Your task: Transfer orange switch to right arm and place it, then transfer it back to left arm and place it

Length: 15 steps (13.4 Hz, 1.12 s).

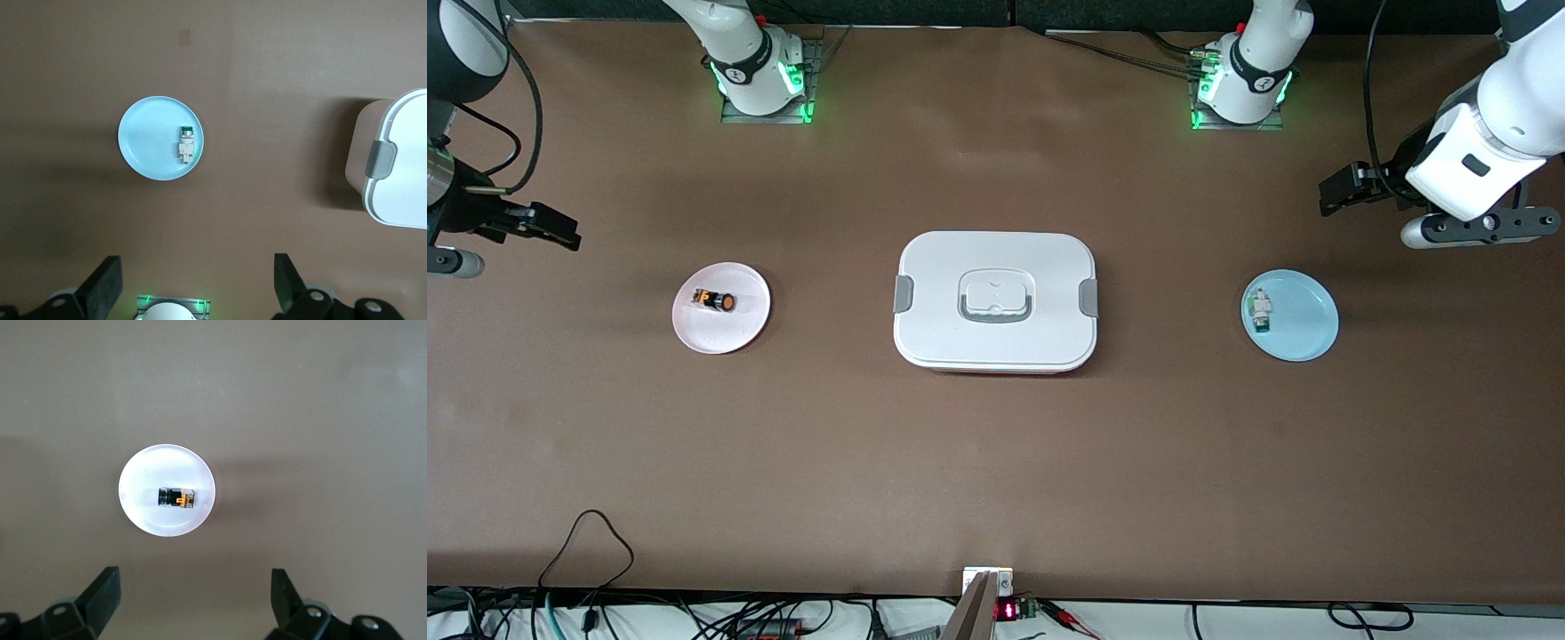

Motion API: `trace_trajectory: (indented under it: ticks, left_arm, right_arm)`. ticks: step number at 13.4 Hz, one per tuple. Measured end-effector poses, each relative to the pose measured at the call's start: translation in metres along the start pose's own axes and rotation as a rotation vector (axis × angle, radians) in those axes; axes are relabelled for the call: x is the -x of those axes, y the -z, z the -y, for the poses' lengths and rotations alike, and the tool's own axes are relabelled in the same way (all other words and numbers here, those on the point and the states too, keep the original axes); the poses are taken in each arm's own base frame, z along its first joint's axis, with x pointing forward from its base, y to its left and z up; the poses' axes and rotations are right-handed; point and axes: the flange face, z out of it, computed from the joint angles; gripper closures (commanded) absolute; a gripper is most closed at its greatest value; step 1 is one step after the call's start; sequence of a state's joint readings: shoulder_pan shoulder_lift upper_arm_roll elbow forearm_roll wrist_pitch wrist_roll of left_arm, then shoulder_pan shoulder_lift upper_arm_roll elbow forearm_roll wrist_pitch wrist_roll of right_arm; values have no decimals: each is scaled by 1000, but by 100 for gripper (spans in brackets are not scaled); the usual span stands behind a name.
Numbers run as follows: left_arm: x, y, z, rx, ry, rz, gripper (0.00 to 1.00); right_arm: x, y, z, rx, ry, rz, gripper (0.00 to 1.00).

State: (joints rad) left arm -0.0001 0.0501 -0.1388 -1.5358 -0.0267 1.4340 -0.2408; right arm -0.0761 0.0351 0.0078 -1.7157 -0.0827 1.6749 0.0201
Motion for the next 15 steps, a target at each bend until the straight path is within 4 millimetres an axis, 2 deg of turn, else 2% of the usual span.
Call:
trace_trajectory:
  ticks: [7, 10, 15]
  left_arm:
    - [-1, 0, 0, 0, -4, -1, 0]
    - [-3, 0, 1, 4, -38, -12, 0]
    - [-6, -3, 1, 4, -51, -11, 0]
  right_arm:
    - [0, 8, -10, -1, 11, -11, 0]
    - [-1, 18, -26, -14, -18, -33, 0]
    - [0, 23, -7, -14, 17, -28, 0]
